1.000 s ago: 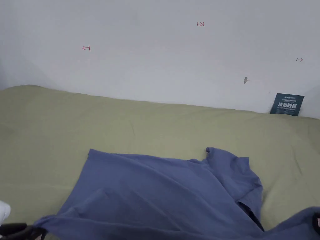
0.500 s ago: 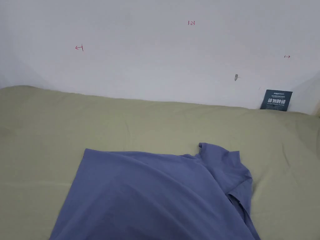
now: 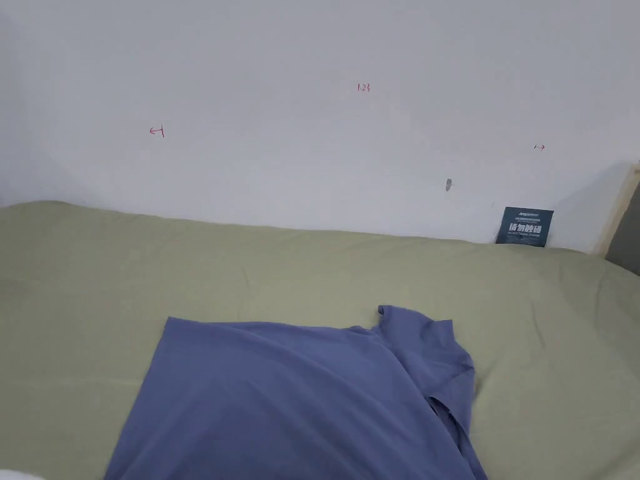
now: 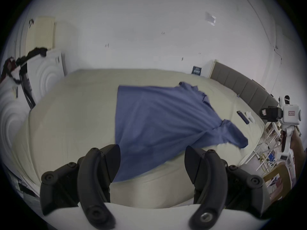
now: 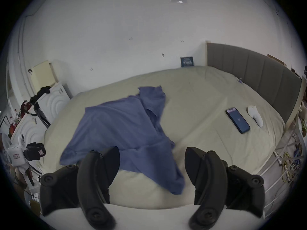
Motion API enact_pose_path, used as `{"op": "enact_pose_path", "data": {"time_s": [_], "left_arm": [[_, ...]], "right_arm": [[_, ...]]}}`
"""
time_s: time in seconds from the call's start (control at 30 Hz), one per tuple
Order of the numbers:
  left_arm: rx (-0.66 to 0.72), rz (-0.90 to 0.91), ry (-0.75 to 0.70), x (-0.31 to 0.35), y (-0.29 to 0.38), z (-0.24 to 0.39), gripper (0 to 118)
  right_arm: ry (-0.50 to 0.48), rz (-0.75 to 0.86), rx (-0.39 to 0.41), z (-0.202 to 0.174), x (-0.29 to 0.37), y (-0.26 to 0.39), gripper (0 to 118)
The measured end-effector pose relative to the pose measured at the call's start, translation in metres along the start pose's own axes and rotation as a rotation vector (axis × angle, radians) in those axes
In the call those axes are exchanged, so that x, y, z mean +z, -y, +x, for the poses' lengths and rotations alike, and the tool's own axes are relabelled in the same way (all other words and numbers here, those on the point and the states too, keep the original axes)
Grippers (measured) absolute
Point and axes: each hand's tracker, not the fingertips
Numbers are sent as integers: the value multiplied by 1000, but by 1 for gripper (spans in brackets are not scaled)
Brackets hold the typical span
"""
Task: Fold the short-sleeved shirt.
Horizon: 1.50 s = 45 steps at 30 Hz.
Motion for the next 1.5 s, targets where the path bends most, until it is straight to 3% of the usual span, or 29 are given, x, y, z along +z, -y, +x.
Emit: {"op": "enact_pose_path", "data": {"time_s": [0.07, 0.1, 0.13, 0.17, 0.3, 0.53, 0.57, 0.6, 0.7, 0.73, 0.8, 0.83, 0.9, 0.97, 1.1, 1.13, 1.17, 1.2, 1.3, 1.33, 1.37, 1.43, 1.5], "left_arm": [[31, 18, -8, 3, -3, 24, 78], [63, 30, -30, 4, -2, 34, 60], [80, 41, -46, -1, 4, 37, 18], [64, 35, -63, -3, 10, 45, 0], [-40, -6, -200, 2, 39, 81, 0], [56, -92, -188, 3, 85, 81, 1], [54, -95, -200, -1, 87, 74, 13], [53, -95, -212, -6, 89, 66, 38], [131, -133, -306, -18, 85, 31, 72], [168, -131, -326, -23, 84, 19, 100], [226, -141, -348, -33, 80, -2, 105], [263, -141, -397, -41, 78, -9, 105], [288, -170, -373, -57, 72, -25, 105], [282, -204, -395, -78, 67, -34, 105], [250, -289, -307, -117, 67, -46, 101], [260, -314, -277, -121, 66, -47, 73], [263, -326, -257, -123, 65, -45, 18], [241, -299, -294, -122, 63, -37, 0], [239, -274, -265, -114, 52, -36, 0], [228, -269, -274, -126, 60, -39, 0], [212, -285, -272, -130, 60, -41, 0], [214, -278, -271, -129, 59, -45, 0], [241, -265, -259, -130, 58, -49, 0]], "right_arm": [[-12, 24, 21, -22, 5, 7, 62], [-27, 25, 30, -29, 6, 12, 39], [-37, 21, 62, -37, 5, 18, 4], [-33, 10, 81, -48, 5, 26, 2], [-16, -19, 156, -73, 7, 62, 1], [-52, -91, 157, -79, 3, 102, 1], [-49, -89, 160, -78, 3, 99, 1], [-47, -85, 159, -73, 2, 97, 2], [-23, -77, 160, -49, -6, 80, 2], [3, -71, 156, -39, -9, 74, 2], [32, -80, 81, -15, -17, 62, 3], [43, -94, 44, -3, -21, 56, 11], [77, -108, 16, 16, -28, 47, 22], [138, -82, -12, 28, -31, 40, 20], [123, -93, -80, 44, -38, 30, 18], [119, -95, -82, 45, -41, 29, 18], [121, -103, -82, 45, -44, 27, 17], [119, -116, -84, 45, -47, 25, 17], [78, -192, -37, 44, -61, 21, 17], [62, -243, -14, 45, -69, 19, 23], [50, -286, -2, 47, -76, 19, 40], [-20, -384, 21, 51, -92, 21, 89], [-21, -460, 51, 53, -103, 28, 84]]}}
